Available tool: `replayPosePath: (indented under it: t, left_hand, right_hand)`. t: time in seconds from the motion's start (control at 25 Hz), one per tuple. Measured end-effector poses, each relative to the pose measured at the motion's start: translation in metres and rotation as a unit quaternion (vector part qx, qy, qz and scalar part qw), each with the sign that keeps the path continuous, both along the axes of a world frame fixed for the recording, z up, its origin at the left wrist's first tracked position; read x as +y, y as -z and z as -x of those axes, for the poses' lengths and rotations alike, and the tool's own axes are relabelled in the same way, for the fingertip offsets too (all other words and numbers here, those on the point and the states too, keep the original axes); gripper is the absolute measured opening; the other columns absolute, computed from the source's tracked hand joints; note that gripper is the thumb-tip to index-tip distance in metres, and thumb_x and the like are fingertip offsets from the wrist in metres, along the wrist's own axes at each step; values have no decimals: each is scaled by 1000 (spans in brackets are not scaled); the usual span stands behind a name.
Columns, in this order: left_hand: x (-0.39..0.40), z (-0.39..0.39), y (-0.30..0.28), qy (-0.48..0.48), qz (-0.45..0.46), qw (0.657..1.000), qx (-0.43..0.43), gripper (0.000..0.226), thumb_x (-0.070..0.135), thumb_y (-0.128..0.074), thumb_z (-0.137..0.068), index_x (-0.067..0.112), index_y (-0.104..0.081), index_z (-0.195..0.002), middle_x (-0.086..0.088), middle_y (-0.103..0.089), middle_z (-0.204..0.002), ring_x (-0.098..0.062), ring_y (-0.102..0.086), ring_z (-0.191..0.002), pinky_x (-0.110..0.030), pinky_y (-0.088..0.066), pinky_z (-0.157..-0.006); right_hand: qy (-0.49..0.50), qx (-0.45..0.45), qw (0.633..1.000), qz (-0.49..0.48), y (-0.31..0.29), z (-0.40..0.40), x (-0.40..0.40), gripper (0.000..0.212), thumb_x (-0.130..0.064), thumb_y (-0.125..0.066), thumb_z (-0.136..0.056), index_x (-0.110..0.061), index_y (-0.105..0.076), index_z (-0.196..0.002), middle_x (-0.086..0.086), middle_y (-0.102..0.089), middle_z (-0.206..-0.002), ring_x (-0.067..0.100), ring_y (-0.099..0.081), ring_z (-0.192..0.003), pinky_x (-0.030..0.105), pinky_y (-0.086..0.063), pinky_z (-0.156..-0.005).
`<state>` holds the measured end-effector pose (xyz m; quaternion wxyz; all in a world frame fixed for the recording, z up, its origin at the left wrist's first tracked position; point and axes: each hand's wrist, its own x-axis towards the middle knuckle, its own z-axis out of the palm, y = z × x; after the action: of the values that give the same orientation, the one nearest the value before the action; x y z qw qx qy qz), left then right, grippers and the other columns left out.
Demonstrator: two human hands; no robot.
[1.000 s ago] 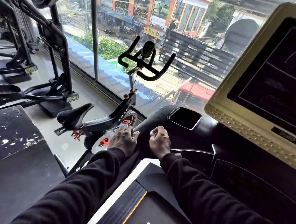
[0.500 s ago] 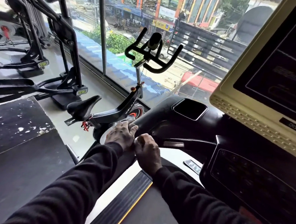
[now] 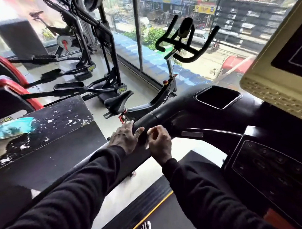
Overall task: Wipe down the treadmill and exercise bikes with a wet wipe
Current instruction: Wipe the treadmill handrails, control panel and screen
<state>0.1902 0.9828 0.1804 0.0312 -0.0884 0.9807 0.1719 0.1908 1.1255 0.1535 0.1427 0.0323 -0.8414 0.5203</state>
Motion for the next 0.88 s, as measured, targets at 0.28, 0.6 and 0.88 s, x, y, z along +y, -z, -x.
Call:
replayPosePath:
  t: [0.28,0.6,0.88]
  left_hand:
    - [-31,-53,5,-30,63,997,-9,69,66,-30,-95,22,-34,-149,-7,-46,-145,-31,-47,-129,-42,-35,-105]
    - [-38,-61,9,-20,80,996,26,67,63,-30,-97,20,-35,-148,-7,-50,-141,-32,-49,-125,-42,-36,-104]
    - [-54,-62,6,63,29,997,27,68,54,-32,-101,15,-19,-156,-9,-37,-152,-31,-41,-133,-41,-30,-110]
  right_hand:
    - [-12,2,998,68,20,-41,-32,12,-5,-64,-83,-16,-64,-89,2,-60,-88,18,-58,-79,22,-44,-78]
    - [102,5,991,90,13,-17,-26,12,-5,-62,-86,-17,-62,-85,-1,-63,-85,15,-56,-78,32,-47,-82]
    - [97,-48,991,76,4,-33,-47,12,-5,-65,-82,-16,-64,-84,0,-69,-83,17,-64,-77,21,-48,-76]
